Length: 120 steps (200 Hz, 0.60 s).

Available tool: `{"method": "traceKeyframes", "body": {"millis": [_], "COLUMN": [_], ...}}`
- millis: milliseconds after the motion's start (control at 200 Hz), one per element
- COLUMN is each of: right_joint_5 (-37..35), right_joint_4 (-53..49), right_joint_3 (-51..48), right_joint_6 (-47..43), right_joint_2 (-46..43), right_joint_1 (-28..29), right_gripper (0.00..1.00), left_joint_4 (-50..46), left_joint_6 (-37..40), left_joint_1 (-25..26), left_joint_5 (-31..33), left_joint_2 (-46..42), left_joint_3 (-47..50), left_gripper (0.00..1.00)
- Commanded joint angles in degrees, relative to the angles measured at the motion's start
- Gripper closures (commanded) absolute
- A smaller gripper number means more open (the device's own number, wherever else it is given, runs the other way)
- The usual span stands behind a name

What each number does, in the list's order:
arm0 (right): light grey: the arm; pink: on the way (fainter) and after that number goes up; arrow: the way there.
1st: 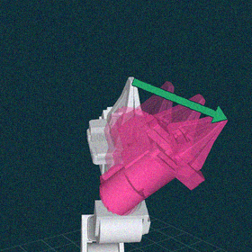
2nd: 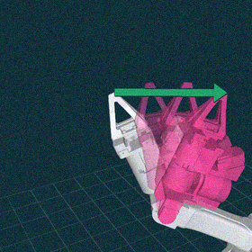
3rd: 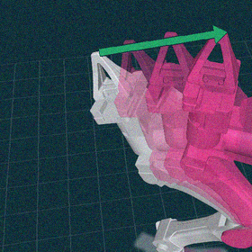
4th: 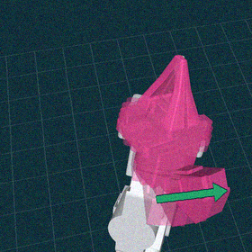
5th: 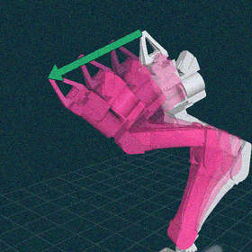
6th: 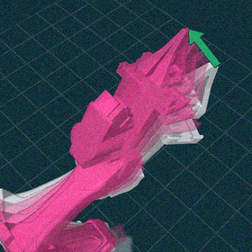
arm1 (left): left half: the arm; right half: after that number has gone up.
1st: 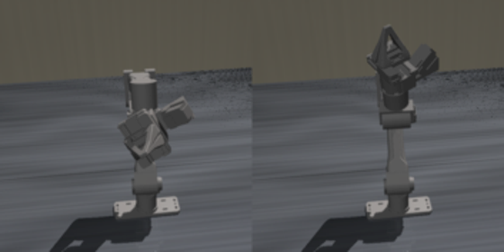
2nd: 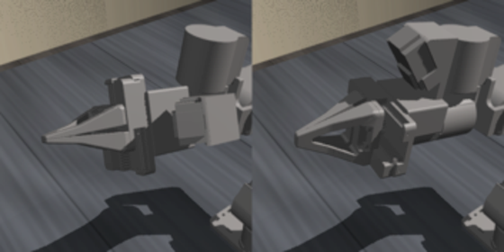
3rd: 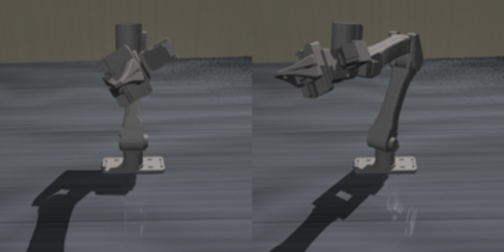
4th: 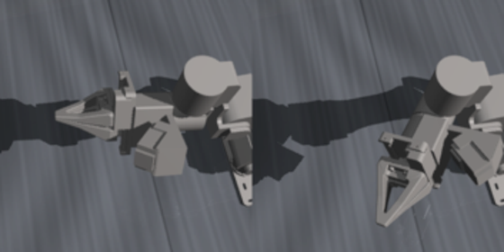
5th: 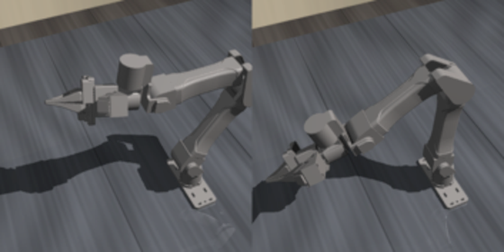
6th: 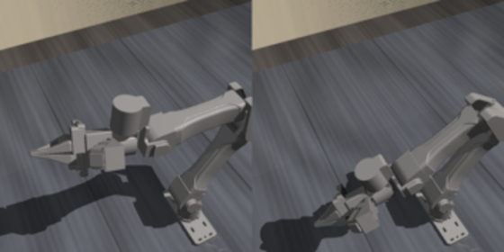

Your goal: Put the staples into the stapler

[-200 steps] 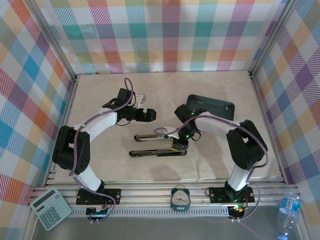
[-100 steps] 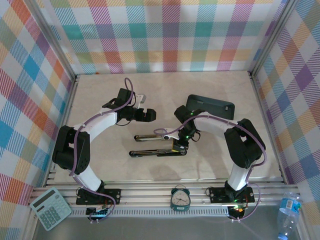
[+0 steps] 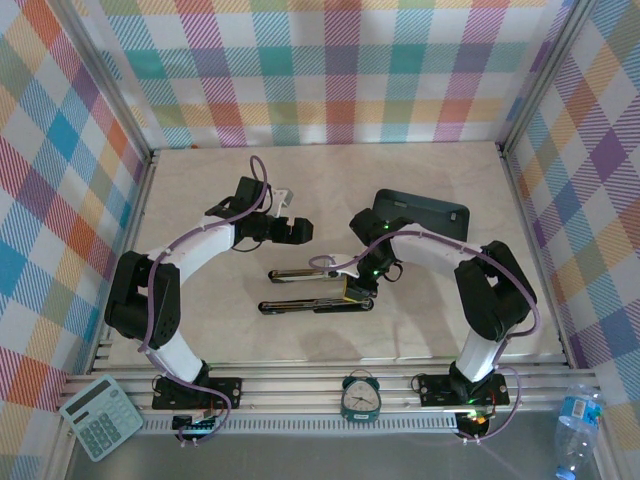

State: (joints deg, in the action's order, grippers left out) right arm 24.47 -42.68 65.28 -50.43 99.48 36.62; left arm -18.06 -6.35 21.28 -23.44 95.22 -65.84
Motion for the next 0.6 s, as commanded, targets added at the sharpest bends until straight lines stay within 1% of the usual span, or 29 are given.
{"method": "traceKeyframes", "body": {"millis": [0, 595], "right_joint_5": [0.89, -1.76], "right_joint_4": [-0.51, -0.52], "right_joint_3": [0.30, 0.01], "right_joint_6": [-1.24, -1.23], "right_joint_2": [-0.09, 1.92], "right_joint_1": [0.29, 0.29], "right_gripper": [0.90, 0.90], "left_joint_4": [-1.41, -1.45], "left_joint_6": [0.90, 0.99], "left_joint_1": [0.43, 0.45], "left_joint_5": [-0.20, -0.11], "left_joint_2": [0.57, 0.75], "left_joint_3": [-1.74, -1.83], "left_gripper": [0.00, 0.00]}}
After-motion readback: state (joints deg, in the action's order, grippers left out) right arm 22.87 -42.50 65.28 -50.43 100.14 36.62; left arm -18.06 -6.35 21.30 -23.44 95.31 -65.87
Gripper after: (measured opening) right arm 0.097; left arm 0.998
